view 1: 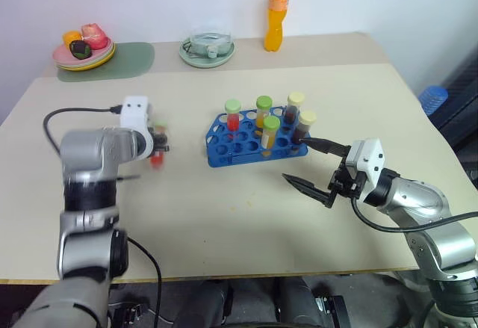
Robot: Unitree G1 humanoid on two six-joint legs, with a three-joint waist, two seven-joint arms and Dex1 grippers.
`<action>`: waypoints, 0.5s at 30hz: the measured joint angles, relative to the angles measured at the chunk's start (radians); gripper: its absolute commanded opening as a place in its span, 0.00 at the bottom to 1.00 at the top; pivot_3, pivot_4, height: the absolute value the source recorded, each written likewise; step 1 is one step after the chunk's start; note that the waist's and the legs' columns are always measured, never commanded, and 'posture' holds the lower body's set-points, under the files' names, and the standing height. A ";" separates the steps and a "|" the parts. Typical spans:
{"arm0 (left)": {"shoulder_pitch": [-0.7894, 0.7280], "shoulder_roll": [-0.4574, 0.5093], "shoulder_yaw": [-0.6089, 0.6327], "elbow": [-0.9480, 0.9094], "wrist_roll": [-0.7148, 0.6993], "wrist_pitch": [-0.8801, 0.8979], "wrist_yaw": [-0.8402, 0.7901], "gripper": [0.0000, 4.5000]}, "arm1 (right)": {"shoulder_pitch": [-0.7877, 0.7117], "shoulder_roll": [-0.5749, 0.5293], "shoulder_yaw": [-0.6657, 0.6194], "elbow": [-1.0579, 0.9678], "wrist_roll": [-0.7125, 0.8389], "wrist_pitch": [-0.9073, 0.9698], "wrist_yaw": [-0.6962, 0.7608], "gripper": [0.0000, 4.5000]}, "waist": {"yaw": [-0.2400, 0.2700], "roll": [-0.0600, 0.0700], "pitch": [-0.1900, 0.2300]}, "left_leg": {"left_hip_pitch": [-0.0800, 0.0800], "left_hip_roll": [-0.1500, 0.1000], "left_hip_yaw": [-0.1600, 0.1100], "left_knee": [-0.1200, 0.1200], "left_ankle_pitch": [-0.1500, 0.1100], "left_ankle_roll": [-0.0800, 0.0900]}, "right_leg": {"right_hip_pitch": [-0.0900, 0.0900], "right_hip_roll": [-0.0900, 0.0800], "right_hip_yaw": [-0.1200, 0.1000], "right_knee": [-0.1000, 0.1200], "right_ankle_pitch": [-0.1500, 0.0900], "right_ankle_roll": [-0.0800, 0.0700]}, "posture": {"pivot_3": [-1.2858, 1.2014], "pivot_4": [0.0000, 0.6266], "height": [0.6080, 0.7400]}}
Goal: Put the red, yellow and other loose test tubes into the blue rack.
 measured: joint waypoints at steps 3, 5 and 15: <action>0.089 0.016 -0.001 -0.117 -0.037 -0.180 -0.120 0.22 | 0.000 0.000 -0.001 0.001 0.000 0.000 0.006 1.00 | 0.006 0.000 0.000 | 0.000 0.000 0.000 0.001 0.000 0.000 | 0.001 0.000 0.000 0.000 0.000 0.000 | 0.52 0.24 1.00; 0.108 0.017 0.004 -0.162 -0.051 -0.295 -0.170 0.22 | 0.001 0.000 -0.002 0.001 0.000 0.000 0.008 1.00 | 0.013 0.000 0.000 | 0.001 0.000 0.000 0.001 0.000 0.000 | 0.002 0.000 0.000 0.000 0.000 0.000 | 0.52 0.24 1.00; 0.160 -0.102 -0.130 -0.106 -0.033 -0.808 -0.362 0.22 | 0.040 -0.006 -0.045 -0.012 0.001 0.022 -0.009 1.00 | 0.020 0.000 0.000 | 0.001 0.000 0.000 0.003 -0.001 0.001 | 0.004 0.000 0.000 -0.001 0.000 0.000 | 0.52 0.24 1.00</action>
